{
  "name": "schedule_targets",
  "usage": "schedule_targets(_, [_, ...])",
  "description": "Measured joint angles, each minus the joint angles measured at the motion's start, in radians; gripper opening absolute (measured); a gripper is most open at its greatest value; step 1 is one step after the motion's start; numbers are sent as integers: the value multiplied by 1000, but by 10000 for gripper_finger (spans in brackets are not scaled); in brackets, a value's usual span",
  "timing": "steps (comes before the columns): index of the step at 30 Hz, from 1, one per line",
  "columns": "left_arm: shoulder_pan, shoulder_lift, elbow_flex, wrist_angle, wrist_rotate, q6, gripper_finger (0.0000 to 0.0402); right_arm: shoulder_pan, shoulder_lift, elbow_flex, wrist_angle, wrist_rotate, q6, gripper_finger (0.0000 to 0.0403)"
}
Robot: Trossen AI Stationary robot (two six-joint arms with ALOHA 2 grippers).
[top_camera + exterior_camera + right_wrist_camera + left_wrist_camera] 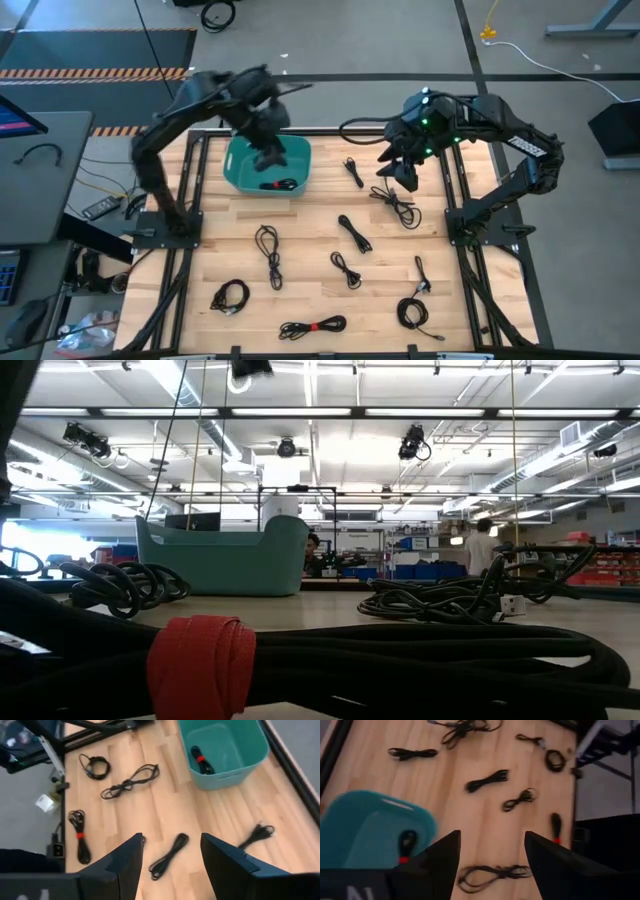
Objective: Pick and place USB-C Cables
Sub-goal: Put the black charger cable into the green bin
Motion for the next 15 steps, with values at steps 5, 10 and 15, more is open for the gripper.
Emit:
schedule_targets(5, [-180, -89, -1, 1, -249, -265, 228, -12, 0, 0, 2, -2, -59, 204])
schedule_targets(10, [-370, -118, -1, 0, -519, -615, 228, -19, 0, 0, 2, 1, -89, 204])
schedule_targets(15, [-544, -120, -67, 2, -655, -928, 228, -18, 0, 0, 2, 5, -112, 204])
